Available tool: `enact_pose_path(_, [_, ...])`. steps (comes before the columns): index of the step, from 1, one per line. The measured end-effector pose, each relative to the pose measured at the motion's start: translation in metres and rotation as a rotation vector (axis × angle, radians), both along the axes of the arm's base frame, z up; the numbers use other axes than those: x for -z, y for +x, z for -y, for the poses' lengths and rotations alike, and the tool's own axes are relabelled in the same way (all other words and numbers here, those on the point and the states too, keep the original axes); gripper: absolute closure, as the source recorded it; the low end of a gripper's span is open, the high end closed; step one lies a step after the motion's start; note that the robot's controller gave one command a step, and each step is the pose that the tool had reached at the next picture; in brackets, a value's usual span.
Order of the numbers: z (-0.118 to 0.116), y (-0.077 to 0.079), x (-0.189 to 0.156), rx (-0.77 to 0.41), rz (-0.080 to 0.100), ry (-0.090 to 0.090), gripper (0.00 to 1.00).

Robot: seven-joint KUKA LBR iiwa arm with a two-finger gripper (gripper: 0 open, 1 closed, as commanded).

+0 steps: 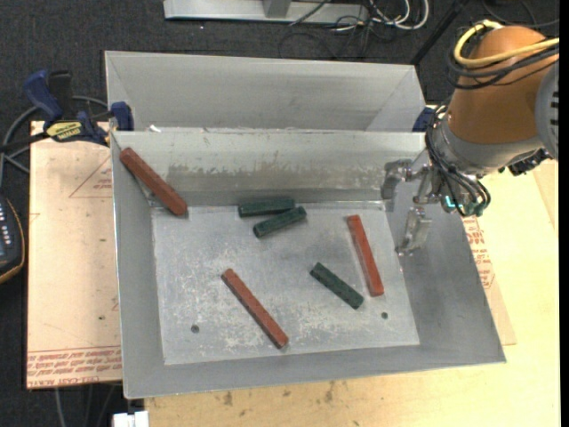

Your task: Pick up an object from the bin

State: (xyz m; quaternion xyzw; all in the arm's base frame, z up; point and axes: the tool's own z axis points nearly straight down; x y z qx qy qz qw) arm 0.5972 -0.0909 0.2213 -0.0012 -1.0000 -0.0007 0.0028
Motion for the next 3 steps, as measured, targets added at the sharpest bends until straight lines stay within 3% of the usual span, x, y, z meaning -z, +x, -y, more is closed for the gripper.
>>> enact_pose_path(1, [-0.019, 0.000, 0.147, -0.304, 0.001, 0.003, 0.00])
enact_pose_path(2, [-0.018, 0.002, 0.144, -0.304, 0.006, 0.001, 0.00])
enact_pose_path(3, [-0.047, -0.009, 0.123, -0.264, 0.008, 0.002, 0.00])
